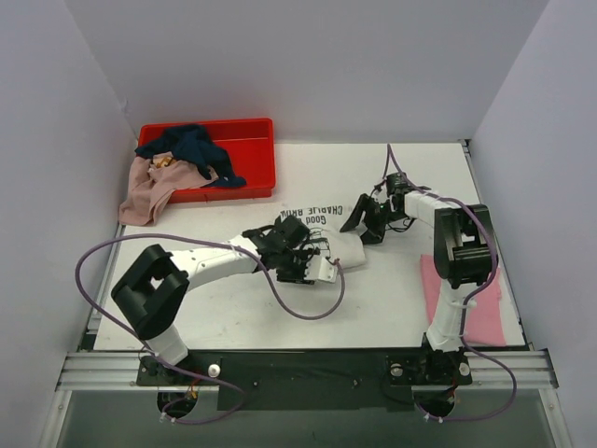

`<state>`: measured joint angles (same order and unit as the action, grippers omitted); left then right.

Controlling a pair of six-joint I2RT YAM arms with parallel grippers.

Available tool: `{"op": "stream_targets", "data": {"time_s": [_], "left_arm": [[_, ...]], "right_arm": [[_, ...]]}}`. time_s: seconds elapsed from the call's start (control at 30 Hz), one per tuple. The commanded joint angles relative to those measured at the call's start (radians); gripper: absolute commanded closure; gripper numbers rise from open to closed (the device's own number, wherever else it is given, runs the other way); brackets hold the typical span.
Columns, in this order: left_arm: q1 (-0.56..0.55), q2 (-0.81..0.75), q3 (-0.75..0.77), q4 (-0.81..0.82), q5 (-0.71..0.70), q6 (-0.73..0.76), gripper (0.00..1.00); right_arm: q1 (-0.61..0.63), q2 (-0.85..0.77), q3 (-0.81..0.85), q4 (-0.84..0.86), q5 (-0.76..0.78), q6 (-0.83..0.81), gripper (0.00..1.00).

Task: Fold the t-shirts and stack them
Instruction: Put the neatly folded tshirt into the corner of the board with the right arm

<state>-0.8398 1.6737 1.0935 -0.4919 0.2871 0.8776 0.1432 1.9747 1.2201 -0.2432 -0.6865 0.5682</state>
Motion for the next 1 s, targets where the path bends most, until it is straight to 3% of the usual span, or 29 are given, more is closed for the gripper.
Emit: {"op": "stream_targets", "data": {"time_s": [0.0, 0.03, 0.07, 0.13, 0.27, 0.47, 0.53, 0.57, 0.63, 0.77, 0.83, 0.9, 0.97], "left_arm": [[-0.036, 0.011, -0.067, 0.202, -0.156, 0.018, 0.67], [-0.038, 0.009, -0.079, 0.208, -0.163, 0.029, 0.71], [-0.038, 0.008, -0.098, 0.207, -0.173, 0.035, 0.84], [-0.038, -0.002, -0.125, 0.191, -0.187, 0.072, 1.00], [-0.036, -0.029, -0.161, 0.129, -0.195, 0.129, 1.00], [-0.036, -0.094, -0.196, 0.032, -0.172, 0.179, 1.00], [-0.036, -0.112, -0.176, 0.001, -0.163, 0.147, 0.87], [-0.035, -0.118, -0.141, -0.017, -0.149, 0.127, 0.69], [-0.018, -0.131, -0.063, -0.085, -0.111, 0.066, 0.56], [0.077, -0.137, 0.093, -0.348, 0.081, 0.015, 0.52], [0.161, -0.137, 0.132, -0.376, 0.199, -0.035, 0.51], [0.241, -0.126, 0.143, -0.268, 0.260, -0.209, 0.49], [0.280, -0.098, 0.150, -0.127, 0.198, -0.392, 0.48]], "right_arm": [[0.009, 0.007, -0.033, 0.057, -0.045, 0.041, 0.46], [0.009, 0.009, -0.036, 0.061, -0.047, 0.042, 0.50], [0.009, 0.010, -0.036, 0.062, -0.044, 0.042, 0.63], [-0.005, 0.000, -0.054, 0.064, -0.033, 0.044, 0.80], [-0.027, -0.049, -0.093, 0.065, -0.025, 0.030, 1.00], [-0.019, -0.106, -0.149, 0.076, -0.022, 0.013, 1.00], [-0.007, -0.109, -0.151, 0.081, -0.030, 0.007, 0.75], [-0.001, -0.108, -0.143, 0.079, -0.042, 0.004, 0.58], [0.001, -0.111, -0.143, 0.079, -0.036, 0.007, 0.46], [-0.007, -0.119, -0.157, 0.107, -0.034, 0.028, 0.38], [-0.002, -0.100, -0.151, 0.137, -0.068, 0.039, 0.36], [0.010, -0.065, -0.139, 0.159, -0.085, 0.048, 0.35], [0.018, -0.030, -0.136, 0.183, -0.090, 0.065, 0.35]]}}
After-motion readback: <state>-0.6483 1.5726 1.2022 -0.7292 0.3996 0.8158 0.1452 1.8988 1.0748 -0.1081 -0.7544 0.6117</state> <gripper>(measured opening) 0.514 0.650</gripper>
